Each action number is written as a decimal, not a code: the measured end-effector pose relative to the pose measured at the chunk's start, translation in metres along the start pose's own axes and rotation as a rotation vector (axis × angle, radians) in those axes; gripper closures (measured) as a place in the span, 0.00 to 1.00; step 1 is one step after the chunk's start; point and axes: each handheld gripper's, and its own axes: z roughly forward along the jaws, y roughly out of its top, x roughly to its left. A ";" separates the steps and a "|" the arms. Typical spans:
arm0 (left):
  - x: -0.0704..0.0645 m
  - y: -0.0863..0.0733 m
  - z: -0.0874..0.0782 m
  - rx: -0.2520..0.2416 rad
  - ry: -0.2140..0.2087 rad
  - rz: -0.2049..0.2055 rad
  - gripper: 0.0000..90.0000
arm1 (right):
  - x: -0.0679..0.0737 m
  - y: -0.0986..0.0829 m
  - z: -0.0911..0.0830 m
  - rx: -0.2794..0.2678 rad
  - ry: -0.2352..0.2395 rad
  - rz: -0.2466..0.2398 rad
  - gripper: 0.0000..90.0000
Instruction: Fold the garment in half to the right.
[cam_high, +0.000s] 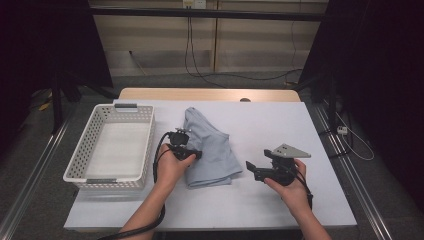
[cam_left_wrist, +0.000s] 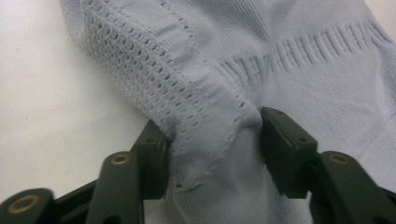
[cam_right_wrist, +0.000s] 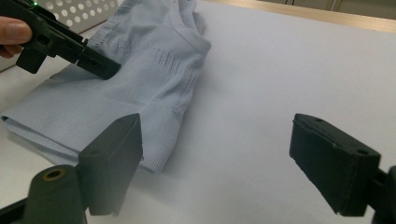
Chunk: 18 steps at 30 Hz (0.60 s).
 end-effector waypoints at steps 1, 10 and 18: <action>0.001 0.000 0.000 0.004 -0.010 -0.002 0.61 | 0.000 0.000 0.000 0.001 0.003 -0.004 0.19; 0.005 0.002 -0.005 0.013 -0.043 0.011 0.81 | 0.001 -0.001 0.000 0.001 0.008 -0.006 0.18; 0.010 0.012 -0.015 0.049 -0.099 0.004 0.83 | -0.002 -0.001 -0.003 -0.001 0.022 0.002 0.16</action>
